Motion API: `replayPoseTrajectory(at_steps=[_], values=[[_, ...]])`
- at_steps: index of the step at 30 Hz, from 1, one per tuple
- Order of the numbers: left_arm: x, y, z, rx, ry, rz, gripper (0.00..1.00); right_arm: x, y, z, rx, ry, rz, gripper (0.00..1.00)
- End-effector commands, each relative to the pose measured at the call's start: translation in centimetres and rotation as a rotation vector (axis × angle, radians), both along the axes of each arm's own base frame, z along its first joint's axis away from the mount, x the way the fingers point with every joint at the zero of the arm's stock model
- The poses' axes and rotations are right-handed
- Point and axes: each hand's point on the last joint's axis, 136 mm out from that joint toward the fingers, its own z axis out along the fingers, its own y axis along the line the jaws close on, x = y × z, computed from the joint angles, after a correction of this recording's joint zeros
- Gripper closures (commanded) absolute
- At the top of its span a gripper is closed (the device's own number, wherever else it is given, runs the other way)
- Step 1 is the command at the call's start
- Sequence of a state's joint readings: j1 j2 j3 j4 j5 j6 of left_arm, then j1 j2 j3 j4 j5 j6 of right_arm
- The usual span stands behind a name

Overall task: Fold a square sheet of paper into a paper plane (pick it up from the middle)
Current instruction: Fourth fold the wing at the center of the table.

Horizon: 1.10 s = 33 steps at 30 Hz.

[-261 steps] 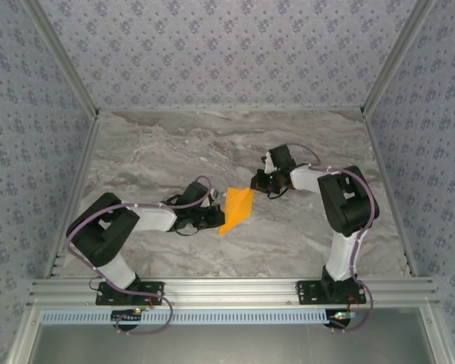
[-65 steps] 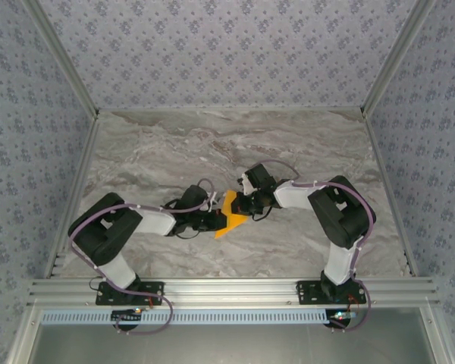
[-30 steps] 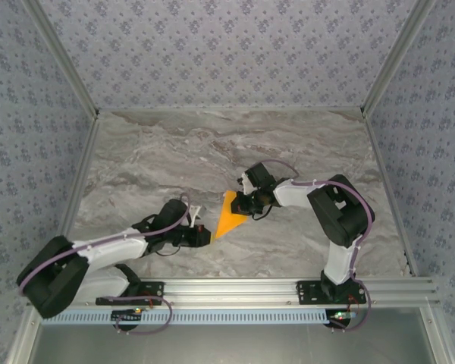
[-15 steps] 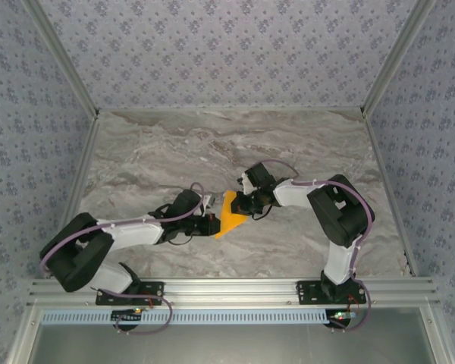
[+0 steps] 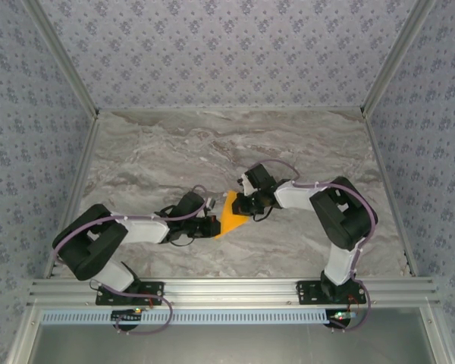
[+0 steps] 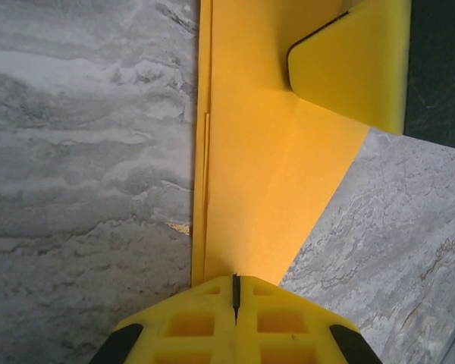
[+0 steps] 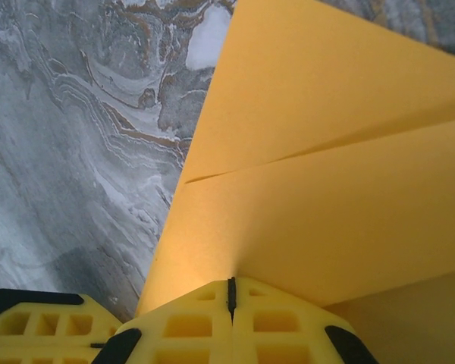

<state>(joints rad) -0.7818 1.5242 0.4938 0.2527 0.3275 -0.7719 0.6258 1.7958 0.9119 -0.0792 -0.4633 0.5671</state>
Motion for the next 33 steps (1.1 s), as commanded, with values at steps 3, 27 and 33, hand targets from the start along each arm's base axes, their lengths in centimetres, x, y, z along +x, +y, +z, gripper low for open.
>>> replayPoseTrajectory(at_steps=[3, 27, 33], values=[[-1.6, 2.0, -2.8, 0.097, 0.073, 0.026, 1.0, -0.6, 0.9, 2.0, 0.038, -0.108, 0.059, 0.94], [-2.2, 2.3, -3.2, 0.115, 0.101, 0.014, 1.0, 7.5, -8.3, -2.8, -0.003, -0.008, -0.291, 0.94], [-1.6, 1.5, -2.6, 0.104, 0.082, -0.005, 1.0, 9.5, -9.4, -0.9, -0.011, -0.035, -0.325, 0.94]])
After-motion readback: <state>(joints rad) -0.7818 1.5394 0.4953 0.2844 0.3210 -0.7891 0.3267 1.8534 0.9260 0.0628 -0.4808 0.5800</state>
